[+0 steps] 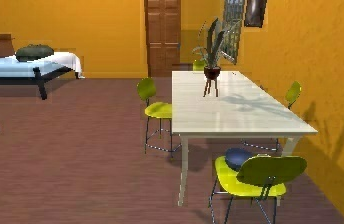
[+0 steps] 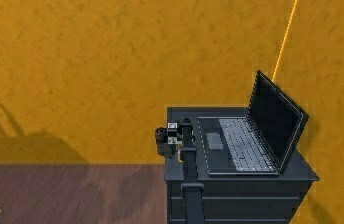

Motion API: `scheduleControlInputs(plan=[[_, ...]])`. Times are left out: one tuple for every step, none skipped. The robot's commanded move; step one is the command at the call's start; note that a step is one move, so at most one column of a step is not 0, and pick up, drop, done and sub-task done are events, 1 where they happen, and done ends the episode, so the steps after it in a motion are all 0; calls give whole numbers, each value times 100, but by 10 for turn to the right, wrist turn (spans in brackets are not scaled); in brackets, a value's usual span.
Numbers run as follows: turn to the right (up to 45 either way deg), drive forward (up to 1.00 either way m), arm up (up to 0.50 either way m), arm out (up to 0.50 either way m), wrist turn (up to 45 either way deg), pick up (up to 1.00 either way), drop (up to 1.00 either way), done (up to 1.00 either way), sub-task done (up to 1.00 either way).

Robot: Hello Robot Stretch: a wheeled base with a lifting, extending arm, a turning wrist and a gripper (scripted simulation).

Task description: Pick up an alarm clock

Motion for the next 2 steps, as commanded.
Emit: scheduleControlInputs(plan=[[0, 0, 10, 0, 0, 0, 0, 0, 0], [0, 0, 0, 0, 0, 0, 0, 100, 0]])
